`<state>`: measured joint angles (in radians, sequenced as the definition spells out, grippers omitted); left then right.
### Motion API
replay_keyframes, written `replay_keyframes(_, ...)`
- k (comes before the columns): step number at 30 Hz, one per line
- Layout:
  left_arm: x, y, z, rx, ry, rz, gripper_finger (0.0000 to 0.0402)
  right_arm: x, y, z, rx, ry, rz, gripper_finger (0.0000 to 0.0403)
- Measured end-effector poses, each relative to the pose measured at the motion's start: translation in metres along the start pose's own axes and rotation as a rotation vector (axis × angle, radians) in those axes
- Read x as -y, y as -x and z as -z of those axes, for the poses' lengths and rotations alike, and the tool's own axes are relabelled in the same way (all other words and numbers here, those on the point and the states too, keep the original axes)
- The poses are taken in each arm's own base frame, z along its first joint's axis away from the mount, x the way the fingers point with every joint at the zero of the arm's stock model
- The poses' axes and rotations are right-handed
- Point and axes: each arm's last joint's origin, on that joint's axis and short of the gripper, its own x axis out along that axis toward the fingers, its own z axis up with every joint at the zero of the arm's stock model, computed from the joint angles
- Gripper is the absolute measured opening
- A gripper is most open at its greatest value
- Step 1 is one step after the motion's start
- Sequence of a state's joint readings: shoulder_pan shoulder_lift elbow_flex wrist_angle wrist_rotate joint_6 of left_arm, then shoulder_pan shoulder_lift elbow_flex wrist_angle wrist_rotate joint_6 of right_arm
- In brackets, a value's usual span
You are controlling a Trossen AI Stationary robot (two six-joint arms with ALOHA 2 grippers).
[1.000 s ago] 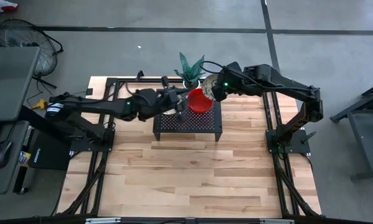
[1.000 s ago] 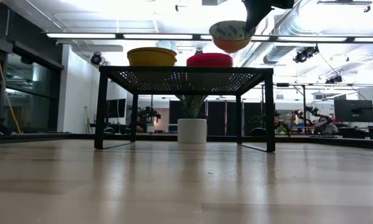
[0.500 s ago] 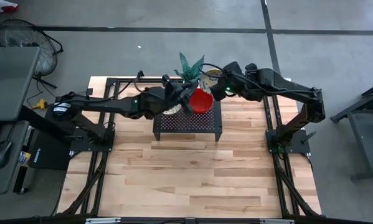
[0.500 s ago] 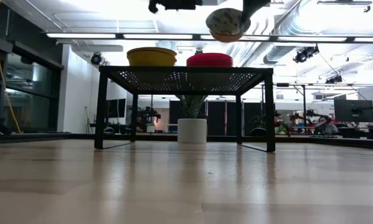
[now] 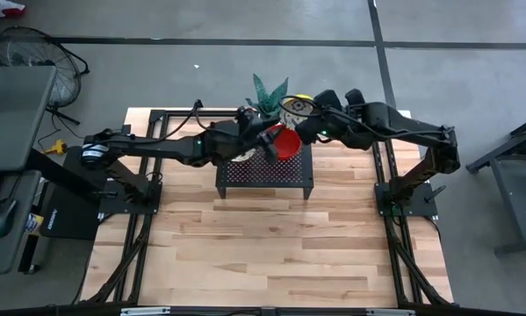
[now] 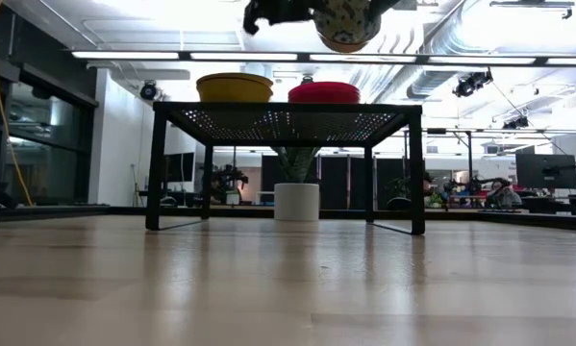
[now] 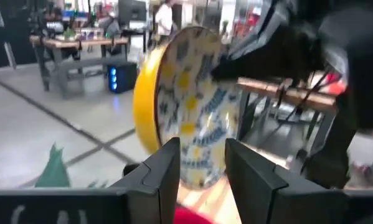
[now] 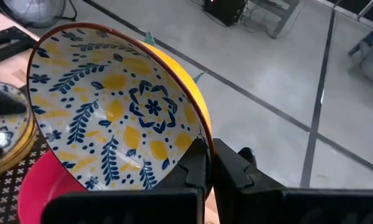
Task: Pick & Place Mini bowls
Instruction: Stack the yellow bowl on the yellow bowls on the shelf
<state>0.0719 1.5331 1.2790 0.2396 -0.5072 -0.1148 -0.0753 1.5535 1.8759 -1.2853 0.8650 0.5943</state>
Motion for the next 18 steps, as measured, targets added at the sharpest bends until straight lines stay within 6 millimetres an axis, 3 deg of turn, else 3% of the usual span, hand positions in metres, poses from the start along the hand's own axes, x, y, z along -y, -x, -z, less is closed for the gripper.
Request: replay_keyframes(18, -0.0021, -0.0016, 0.0033, -0.003, -0.052, -0.088, 0.0125, 0.0026, 0.0032, 0.0069, -0.028, 0.067, 0.04, 0.0)
